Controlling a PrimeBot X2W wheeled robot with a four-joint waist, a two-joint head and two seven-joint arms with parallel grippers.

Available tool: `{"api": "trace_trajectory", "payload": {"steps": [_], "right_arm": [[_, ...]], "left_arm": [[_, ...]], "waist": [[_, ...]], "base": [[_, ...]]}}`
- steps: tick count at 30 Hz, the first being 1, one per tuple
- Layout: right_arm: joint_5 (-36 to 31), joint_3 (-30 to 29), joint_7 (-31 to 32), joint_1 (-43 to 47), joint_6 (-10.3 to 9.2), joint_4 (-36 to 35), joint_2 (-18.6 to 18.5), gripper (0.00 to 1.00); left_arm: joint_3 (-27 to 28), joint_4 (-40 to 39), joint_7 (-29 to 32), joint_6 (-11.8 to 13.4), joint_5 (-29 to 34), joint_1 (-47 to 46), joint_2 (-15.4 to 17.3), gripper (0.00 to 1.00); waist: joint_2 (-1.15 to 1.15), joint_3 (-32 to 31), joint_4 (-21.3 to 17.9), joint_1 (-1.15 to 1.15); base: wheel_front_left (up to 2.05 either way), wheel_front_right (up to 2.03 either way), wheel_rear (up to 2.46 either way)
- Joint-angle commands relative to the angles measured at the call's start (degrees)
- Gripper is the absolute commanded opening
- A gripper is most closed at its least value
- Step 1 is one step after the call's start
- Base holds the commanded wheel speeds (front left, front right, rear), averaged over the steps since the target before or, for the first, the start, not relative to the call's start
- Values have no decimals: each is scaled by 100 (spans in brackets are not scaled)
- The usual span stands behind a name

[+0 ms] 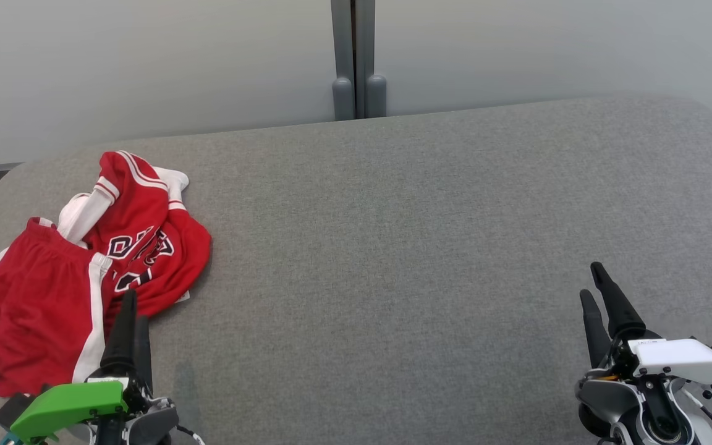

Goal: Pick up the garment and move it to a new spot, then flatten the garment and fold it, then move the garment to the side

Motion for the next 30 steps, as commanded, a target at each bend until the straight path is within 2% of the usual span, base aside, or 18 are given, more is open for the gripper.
{"api": "trace_trajectory", "payload": {"steps": [1,9,20,30], "right_arm": [[-34,43,-72,-194,2,-175,-27,100],[-257,178,-241,-243,2,-354,-77,100],[-1220,349,-514,-337,2,-552,-181,100],[-2443,447,-712,-371,3,-553,-257,100]], "left_arm": [[-19,-153,-71,-11,62,-180,38,100],[-164,-290,-247,-13,458,-224,111,100],[-190,-431,-518,-17,1919,-258,128,100],[-209,-518,-716,-21,3312,-244,123,100]], "waist": [[0,0,4,0],[0,5,22,0],[0,11,30,0],[0,-6,32,0]], "base": [[0,0,0],[0,0,0],[0,0,0],[0,0,0]]}}
